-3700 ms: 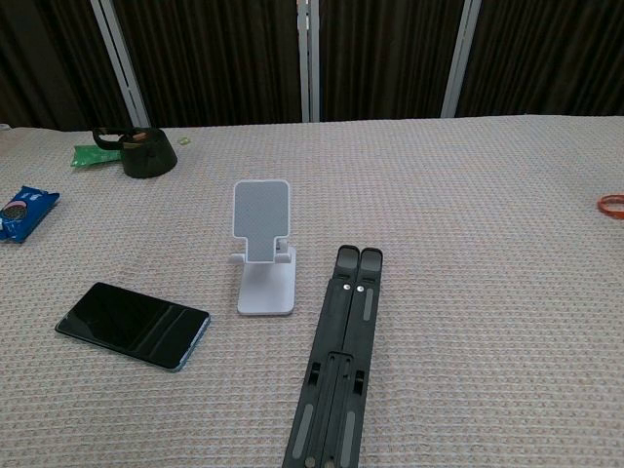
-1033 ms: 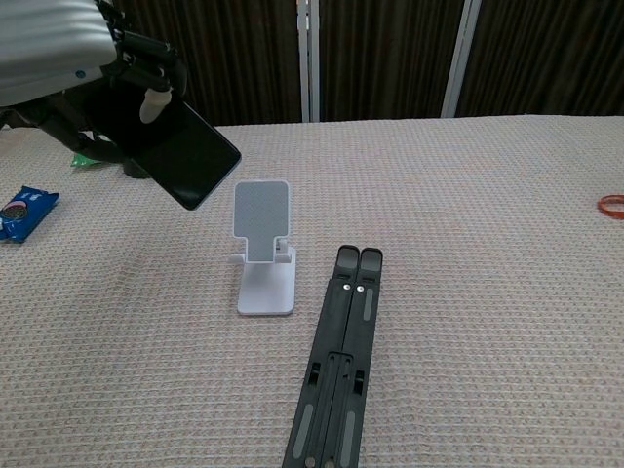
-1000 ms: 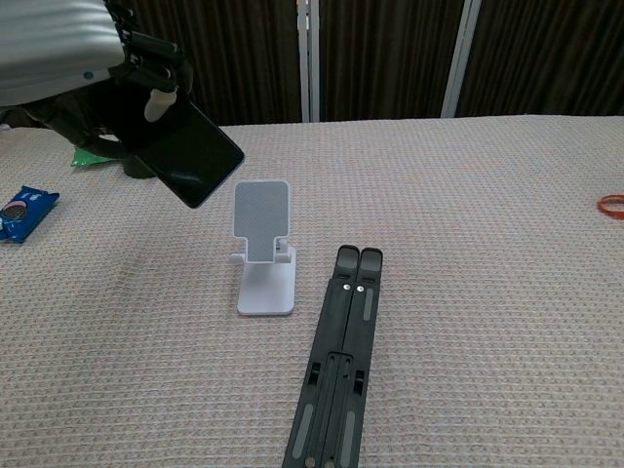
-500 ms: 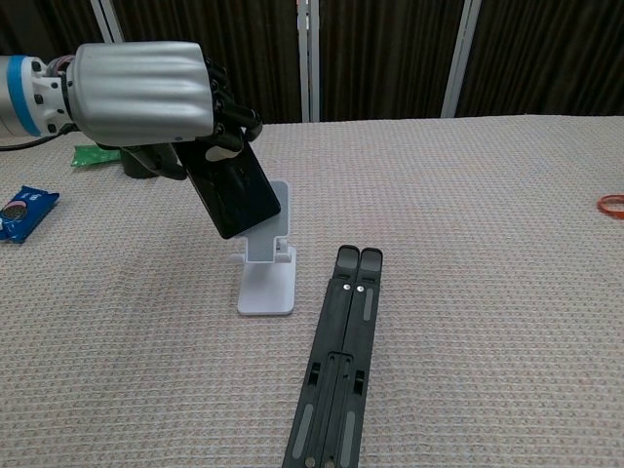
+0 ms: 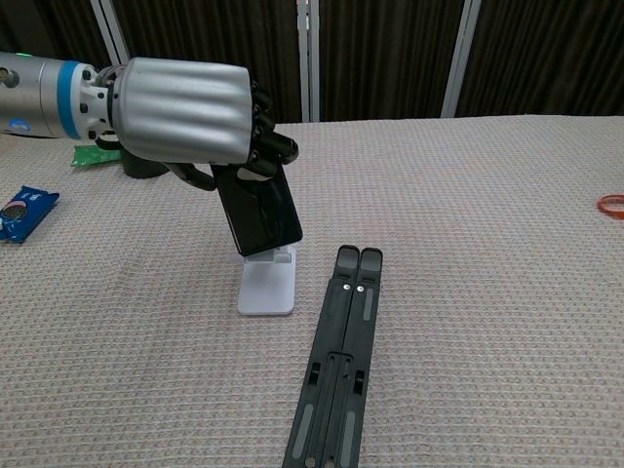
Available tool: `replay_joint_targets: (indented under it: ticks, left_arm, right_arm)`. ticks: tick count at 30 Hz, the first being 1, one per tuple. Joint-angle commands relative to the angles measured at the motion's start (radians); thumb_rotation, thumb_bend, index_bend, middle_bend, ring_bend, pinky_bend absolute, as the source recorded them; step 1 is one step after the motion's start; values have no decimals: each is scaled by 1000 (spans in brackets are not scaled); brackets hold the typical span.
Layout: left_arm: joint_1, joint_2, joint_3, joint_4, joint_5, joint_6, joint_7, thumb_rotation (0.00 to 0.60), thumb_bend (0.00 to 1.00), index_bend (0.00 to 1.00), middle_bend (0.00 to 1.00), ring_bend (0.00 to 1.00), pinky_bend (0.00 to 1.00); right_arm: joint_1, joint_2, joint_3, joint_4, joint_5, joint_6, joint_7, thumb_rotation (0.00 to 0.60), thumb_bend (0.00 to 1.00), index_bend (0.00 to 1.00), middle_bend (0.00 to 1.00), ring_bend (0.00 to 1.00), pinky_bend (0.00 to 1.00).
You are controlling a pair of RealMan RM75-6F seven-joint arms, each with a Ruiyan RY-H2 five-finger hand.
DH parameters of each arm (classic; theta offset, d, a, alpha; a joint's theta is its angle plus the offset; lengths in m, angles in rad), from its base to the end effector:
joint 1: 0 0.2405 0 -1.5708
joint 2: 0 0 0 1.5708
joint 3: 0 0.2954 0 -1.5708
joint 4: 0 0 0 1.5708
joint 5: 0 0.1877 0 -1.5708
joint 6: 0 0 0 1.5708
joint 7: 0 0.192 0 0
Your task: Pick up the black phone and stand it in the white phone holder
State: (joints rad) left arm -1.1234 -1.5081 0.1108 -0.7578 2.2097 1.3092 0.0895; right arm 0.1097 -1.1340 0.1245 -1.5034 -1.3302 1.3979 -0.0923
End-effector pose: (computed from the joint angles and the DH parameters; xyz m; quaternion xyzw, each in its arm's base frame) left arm -0.0670 0.4195 0.0071 -0.8588 0.3278 -0.3289 0.2164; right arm -0.3781 -0.2521 0.2162 0.5717 -0.3707 0.3145 0.6609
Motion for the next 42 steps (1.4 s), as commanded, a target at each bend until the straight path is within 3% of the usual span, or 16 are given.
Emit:
replay_joint_targets:
  ticks: [1, 17, 26, 29, 34, 38, 42]
  left_arm:
    - [-38, 16, 18, -26, 12, -26, 16, 600, 125, 582, 477, 588, 556]
    - [-110, 63, 78, -114, 14, -135, 84, 600, 125, 557, 447, 584, 531]
    - [-114, 68, 92, -116, 3, -126, 98, 600, 120, 492, 358, 504, 484]
    - [-114, 75, 97, -116, 0, -127, 101, 600, 94, 429, 271, 419, 450]
    - [-107, 90, 105, -125, -15, -125, 98, 600, 30, 211, 20, 120, 292]
    - [-99, 106, 99, -140, -34, -110, 97, 600, 2, 62, 0, 3, 132]
    - [-78, 124, 77, -169, -67, -85, 119, 600, 0, 2, 0, 0, 93]
  right_arm:
    - [-1, 1, 2, 1, 3, 1, 1, 600, 0, 10, 0, 0, 0]
    - [-6, 6, 4, 1, 8, 3, 9, 600, 0, 10, 0, 0, 0]
    - [-6, 5, 5, 0, 8, 4, 5, 600, 0, 10, 0, 0, 0]
    - [-6, 4, 5, 0, 10, 3, 4, 600, 0, 10, 0, 0, 0]
    - [-5, 2, 5, 4, 14, -3, 3, 600, 0, 10, 0, 0, 0]
    - [-3, 0, 4, 4, 12, -4, 0, 600, 0, 10, 0, 0, 0]
    - [-4, 0, 3, -1, 8, -1, -3, 600, 0, 10, 0, 0, 0]
